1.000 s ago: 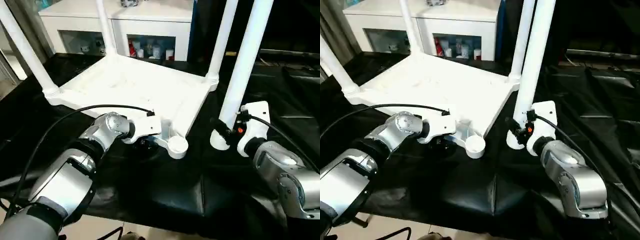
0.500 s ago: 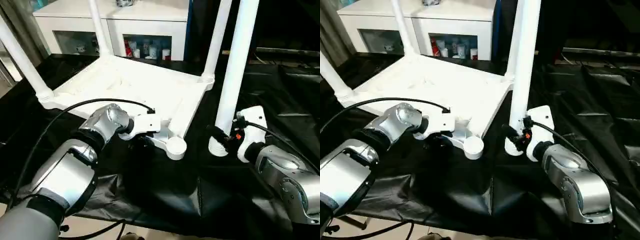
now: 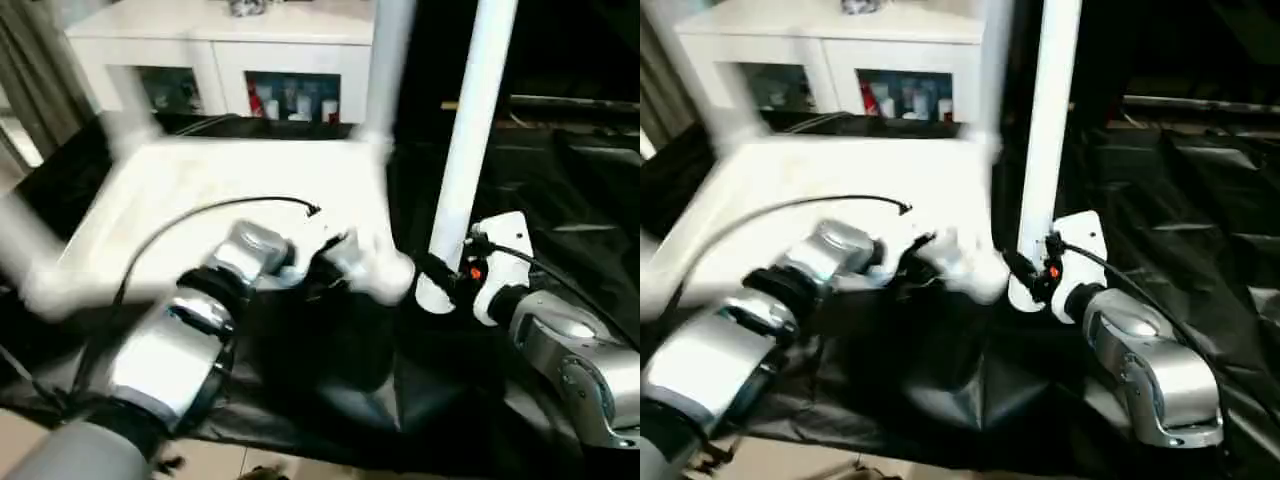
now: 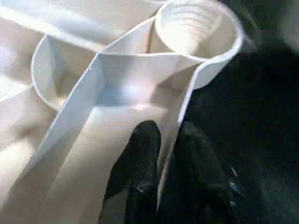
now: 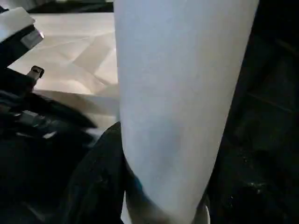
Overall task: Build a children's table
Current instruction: Rotate table base
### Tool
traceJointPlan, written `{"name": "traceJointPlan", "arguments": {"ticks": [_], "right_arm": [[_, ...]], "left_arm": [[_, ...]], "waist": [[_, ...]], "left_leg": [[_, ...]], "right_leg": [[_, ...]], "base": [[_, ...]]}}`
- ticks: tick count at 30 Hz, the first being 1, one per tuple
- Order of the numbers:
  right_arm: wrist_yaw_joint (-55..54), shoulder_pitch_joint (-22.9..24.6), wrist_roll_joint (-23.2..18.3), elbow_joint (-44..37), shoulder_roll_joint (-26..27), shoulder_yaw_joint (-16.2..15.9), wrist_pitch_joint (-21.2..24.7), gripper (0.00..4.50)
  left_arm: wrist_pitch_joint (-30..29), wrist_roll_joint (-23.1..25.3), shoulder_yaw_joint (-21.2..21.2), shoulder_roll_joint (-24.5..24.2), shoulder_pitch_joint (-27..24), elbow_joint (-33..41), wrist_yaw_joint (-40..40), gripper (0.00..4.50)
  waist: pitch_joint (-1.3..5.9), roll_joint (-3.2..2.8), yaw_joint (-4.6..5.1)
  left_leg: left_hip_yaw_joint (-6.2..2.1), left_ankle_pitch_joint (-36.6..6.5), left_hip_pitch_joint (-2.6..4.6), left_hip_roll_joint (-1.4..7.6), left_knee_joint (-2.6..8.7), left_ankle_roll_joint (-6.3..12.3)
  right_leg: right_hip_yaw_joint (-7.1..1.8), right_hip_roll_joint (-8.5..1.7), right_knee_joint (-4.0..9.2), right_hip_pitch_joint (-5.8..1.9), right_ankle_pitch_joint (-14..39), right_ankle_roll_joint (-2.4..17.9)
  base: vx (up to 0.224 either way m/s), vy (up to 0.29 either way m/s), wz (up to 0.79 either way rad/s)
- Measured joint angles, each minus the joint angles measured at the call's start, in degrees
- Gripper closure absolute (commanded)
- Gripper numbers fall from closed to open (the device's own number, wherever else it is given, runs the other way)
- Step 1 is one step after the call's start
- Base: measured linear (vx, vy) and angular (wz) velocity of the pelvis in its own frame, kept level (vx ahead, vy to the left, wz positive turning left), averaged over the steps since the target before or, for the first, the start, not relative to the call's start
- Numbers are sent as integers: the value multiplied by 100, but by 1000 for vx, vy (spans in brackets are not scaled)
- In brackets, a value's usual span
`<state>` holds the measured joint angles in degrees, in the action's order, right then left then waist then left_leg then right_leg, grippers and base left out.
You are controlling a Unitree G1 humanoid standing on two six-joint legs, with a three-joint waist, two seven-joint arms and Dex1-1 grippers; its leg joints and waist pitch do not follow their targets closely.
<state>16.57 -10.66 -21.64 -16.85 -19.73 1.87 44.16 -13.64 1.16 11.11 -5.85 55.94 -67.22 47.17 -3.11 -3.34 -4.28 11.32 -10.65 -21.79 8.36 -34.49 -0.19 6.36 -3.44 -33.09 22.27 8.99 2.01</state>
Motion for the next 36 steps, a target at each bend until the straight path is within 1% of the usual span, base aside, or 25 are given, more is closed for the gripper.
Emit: {"name": "traceJointPlan", "arguments": {"ticks": [3, 4, 5, 7, 8, 9, 10, 12, 15, 18, 21, 25, 27, 29, 31, 34, 36], "right_arm": [[-73, 85, -25, 1, 115, 66, 15, 262], [-112, 101, -33, 1, 158, 79, 16, 262], [-140, 113, -41, 5, 218, 108, 16, 262], [-234, 102, -42, 29, 329, 147, 15, 262], [-278, 72, -34, 74, 367, 152, -1, 262], [-336, -21, -2, 183, 423, 150, -71, 262], [-368, -52, 25, 226, 431, 147, -134, 262], [-354, -66, 368, 357, 290, 21, -723, 262], [-248, -55, 497, 373, 277, 0, -1130, 262], [-206, 2, 401, 374, 361, 78, -1159, 262], [-95, 2, 312, 374, 399, 121, -1209, 262], [208, 2, 178, 378, 356, 143, -1406, 262], [402, 5, -29, 377, 358, 232, -1427, 262], [534, 16, -180, 377, 357, 338, -1430, 262], [661, 39, -302, 378, 320, 444, -1434, 262], [773, 64, -309, 378, 243, 452, -1448, 262], [792, 97, -311, 378, 236, 452, -1465, 262]], "left_arm": [[-49, -20, -115, -33, -285, 419, -426, 414], [-63, 31, -103, -63, -499, 781, -448, 424], [-66, 93, -62, -94, -740, 1129, -428, 424], [66, 350, 252, -179, -1174, 1845, -358, 438], [163, 448, 383, -194, -1274, 2033, -317, 444], [304, 514, 505, -229, -1408, 2218, -254, 448], [360, 526, 542, -241, -1467, 2293, -218, 450], [804, 606, 786, -406, -1666, 2514, 35, 450], [1141, 649, 980, -642, -1845, 2793, 337, 450], [1358, 647, 1099, -833, -2136, 3262, 689, 450], [1373, 648, 1189, -887, -2233, 3520, 865, 450], [1338, 576, 1214, -863, -2239, 3566, 953, 450], [1155, 502, 1174, -819, -2254, 3643, 1003, 389], [1004, 454, 1133, -814, -2285, 3728, 1015, 387], [985, 430, 1119, -802, -2290, 3783, 961, 376], [852, 429, 1108, -862, -2280, 3884, 927, 345], [758, 429, 1114, -960, -2277, 3941, 1000, 345]], "waist": [[0, 0, 12], [-1, 3, 12], [-1, 3, 4], [-2, 12, -64], [-1, 12, -82], [-1, 12, -111], [-2, 12, -125], [-2, 11, -179], [-7, 19, -189], [-10, 23, -200], [-11, 26, -213], [-11, 25, -209], [-11, 22, -210], [-11, 21, -208], [-12, 21, -207], [-13, 23, -178], [-13, 23, -139]], "left_leg": [[-4, 1, 17, 2, 4, -1], [-3, 1, 22, 2, 8, -1], [-3, 0, 25, 2, 8, -1], [-3, 0, 27, 2, 10, -2], [-3, 0, 34, 1, 11, -2], [-2, 0, 37, 1, 9, -3], [-1, 0, 38, 1, 10, -3], [2, 0, 47, -1, 12, -4], [1, 0, 49, -1, 14, -4], [2, 0, 46, -2, 15, -4], [2, 0, 43, -4, 15, -4], [2, 0, 42, -4, 20, -4], [3, 0, 42, -4, 26, -4], [3, 0, 41, -4, 29, -4], [3, -1, 38, -4, 29, -4], [4, -1, 38, -4, 33, -4], [4, -1, 39, -4, 36, -5]], "right_leg": [[7, 1, 2, 2, 15, -24], [5, 1, 4, -1, 16, -26], [6, 1, 4, -3, 18, -29], [5, 1, 6, -6, 20, -33], [4, 1, 8, -13, 22, -36], [4, -1, 9, -19, 23, -37], [4, -2, 11, -23, 24, -39], [3, -6, 14, -38, 31, -50], [3, -7, 14, -40, 31, -52], [2, -9, 18, -39, 32, -54], [-2, -9, 22, -39, 35, -57], [-4, -9, 22, -38, 35, -58], [-4, -9, 20, -34, 35, -58], [-4, -8, 20, -32, 35, -58], [-4, -8, 21, -31, 37, -60], [-4, -7, 20, -28, 38, -60], [-4, -6, 20, -25, 38, -59]], "base": [[0, 0, 0], [0, 0, 0], [0, 0, 0], [0, 0, 0], [0, 0, 0], [0, 0, 0], [0, 0, 0], [0, 0, 0], [0, 0, 0], [0, 0, 0], [0, 0, 0], [0, 0, 0], [0, 0, 0], [0, 0, 0], [0, 0, 0], [0, 0, 0], [0, 0, 0]]}}
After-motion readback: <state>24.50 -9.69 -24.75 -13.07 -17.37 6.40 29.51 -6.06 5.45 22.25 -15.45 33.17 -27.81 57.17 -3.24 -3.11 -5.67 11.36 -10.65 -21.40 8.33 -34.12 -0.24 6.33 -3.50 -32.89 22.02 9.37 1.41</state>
